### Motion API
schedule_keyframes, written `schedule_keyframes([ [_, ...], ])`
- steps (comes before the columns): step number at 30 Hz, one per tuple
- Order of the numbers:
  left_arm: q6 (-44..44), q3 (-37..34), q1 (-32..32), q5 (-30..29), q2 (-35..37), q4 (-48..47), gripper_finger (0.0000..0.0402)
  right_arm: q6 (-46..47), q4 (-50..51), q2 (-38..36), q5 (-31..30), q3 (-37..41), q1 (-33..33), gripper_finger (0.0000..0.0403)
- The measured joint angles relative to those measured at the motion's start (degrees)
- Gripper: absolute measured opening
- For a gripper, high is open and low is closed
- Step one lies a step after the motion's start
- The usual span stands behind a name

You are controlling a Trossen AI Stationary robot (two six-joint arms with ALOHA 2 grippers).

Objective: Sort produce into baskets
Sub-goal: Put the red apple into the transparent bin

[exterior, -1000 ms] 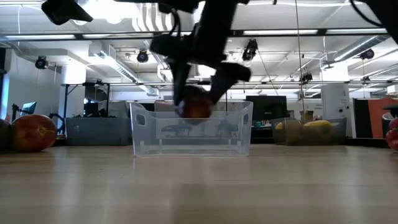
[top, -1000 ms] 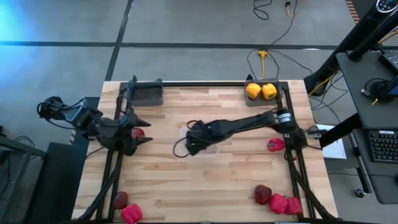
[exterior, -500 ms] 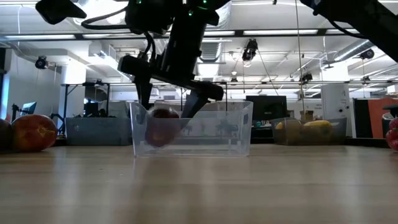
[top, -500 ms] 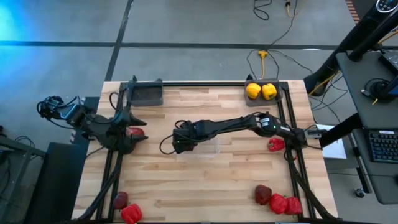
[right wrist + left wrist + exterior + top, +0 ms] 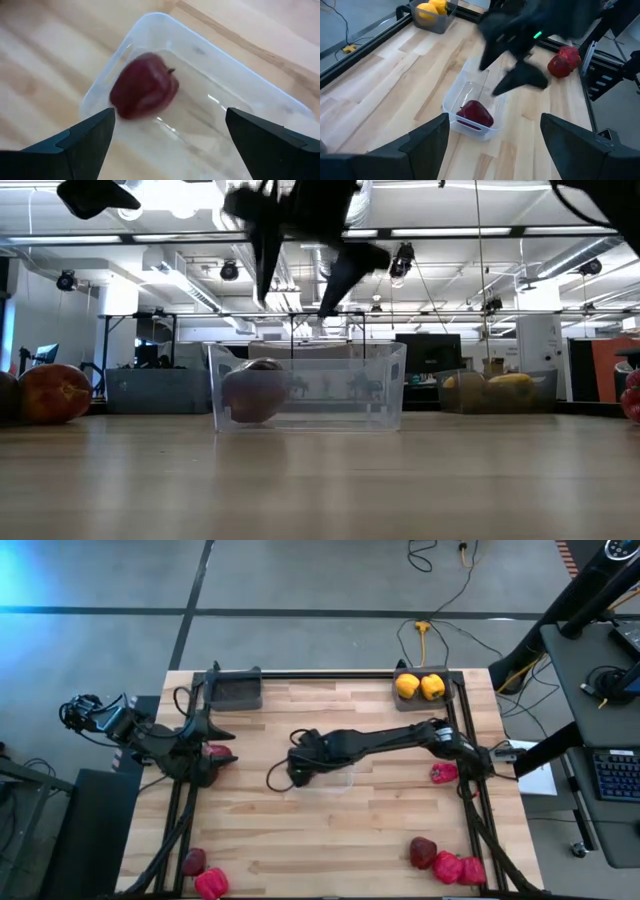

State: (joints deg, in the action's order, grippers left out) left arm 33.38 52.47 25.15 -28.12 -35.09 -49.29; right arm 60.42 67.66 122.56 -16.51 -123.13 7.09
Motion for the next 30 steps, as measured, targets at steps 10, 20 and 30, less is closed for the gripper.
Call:
schedule_keyframes([
  [10,-4.3,0.0,0.0,-2.3,-0.1,3.7,0.0294,-3.4,1.2,-3.5,-7.5,0.6,15.5,0.0372],
  [20,-12.3,0.0,0.0,-2.5,1.4,11.0,0.0294,13.8,16.9,-3.5,-5.3,1.5,27.7,0.0373],
  [30,-13.4,0.0,0.0,-2.5,4.9,11.2,0.0294,23.2,18.8,-3.4,9.4,8.0,32.3,0.0373],
])
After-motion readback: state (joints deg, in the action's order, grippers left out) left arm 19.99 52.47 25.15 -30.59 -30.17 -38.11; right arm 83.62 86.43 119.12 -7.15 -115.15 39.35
